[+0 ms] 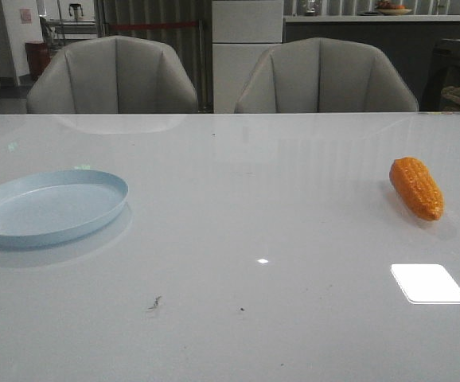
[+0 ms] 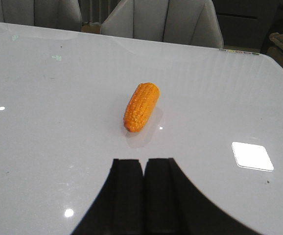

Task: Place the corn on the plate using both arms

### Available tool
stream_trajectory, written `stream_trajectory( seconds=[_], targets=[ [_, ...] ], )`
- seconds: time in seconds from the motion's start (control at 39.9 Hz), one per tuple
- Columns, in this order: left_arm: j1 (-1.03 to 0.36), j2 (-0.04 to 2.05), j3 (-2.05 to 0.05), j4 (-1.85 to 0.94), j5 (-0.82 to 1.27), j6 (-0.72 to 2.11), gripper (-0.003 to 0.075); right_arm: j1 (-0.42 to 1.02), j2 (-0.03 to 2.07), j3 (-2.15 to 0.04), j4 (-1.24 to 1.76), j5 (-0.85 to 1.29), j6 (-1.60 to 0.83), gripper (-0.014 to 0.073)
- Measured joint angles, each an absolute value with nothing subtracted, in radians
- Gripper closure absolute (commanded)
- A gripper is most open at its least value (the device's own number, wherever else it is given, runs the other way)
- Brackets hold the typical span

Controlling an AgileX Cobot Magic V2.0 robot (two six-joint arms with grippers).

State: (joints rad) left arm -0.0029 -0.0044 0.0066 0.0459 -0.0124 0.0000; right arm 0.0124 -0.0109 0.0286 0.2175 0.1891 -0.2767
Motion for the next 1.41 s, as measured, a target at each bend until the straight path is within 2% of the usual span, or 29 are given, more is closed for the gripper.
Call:
stream_trajectory(
  seconds=[0.85, 1.41],
  targets=[
    [-0.003, -0.004, 0.007, 0.046, -0.017, 0.0, 0.0631, 0.012, -0.011, 0.029, 0.217, 0.182, -0.277, 0.0536],
    [-0.003, -0.004, -0.001, 0.046, -0.217, 0.0, 0.0631, 0.012, -0.011, -0.019, 0.231, -0.054, -0.247, 0.0536]
  ],
)
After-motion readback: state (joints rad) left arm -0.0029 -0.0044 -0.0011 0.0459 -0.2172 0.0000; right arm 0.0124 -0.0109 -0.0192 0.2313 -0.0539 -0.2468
